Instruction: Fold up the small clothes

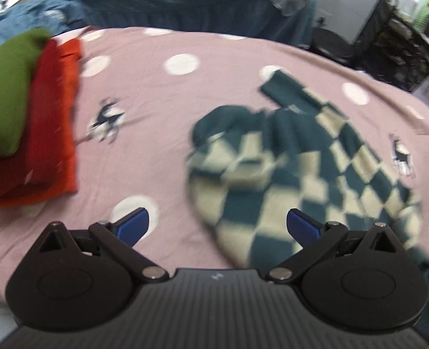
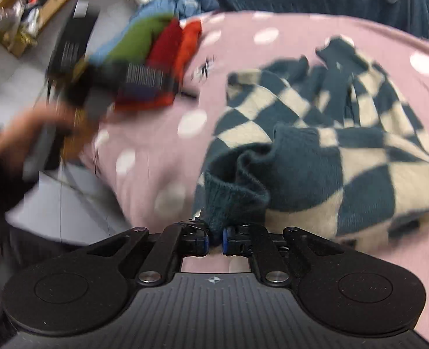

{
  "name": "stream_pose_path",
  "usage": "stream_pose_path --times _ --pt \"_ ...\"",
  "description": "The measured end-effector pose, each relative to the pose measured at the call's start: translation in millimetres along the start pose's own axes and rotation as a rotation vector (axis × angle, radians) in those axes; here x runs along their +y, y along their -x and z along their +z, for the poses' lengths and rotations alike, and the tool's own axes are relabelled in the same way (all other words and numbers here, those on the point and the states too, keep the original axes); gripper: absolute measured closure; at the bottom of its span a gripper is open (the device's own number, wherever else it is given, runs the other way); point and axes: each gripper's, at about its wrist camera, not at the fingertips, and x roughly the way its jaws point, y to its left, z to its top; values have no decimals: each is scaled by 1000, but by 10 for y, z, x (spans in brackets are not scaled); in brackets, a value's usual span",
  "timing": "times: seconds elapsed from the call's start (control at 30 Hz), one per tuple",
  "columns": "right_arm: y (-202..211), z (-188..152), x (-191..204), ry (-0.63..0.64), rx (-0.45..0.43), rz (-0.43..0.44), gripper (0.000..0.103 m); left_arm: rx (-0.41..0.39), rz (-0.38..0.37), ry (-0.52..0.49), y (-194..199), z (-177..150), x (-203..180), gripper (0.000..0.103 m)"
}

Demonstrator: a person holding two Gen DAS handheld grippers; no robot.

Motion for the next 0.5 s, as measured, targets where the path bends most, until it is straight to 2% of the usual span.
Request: stream_pose_path --times 0.07,0.13,0.23,0.3,0.33,0.37,0.43,0.5 --pt "111 -138 -116 -47 29 -32 91 0 -28 -42 -70 123 -166 0" --pt "256 -329 -252 -77 55 -101 93 3 -44 -115 -152 213 -392 0" --pt "490 -620 -515 -166 68 -257 95 40 -28 -213 -413 262 -703 0" --pt "668 -750 -673 -248 32 -372 95 65 7 -292 -636 225 -889 0" --pt "715 -767 -691 -277 6 -424 102 91 41 -333 -759 183 -962 0" --pt "778 -778 -697 -285 -14 -466 102 141 59 -377 -886 119 -1043 0" --pt "846 -772 -676 -298 -75 -545 102 260 7 -439 -1076 -62 -1176 0" --pt "927 -754 -768 -429 -148 -578 97 355 -118 -460 -1145 -319 -1297 2"
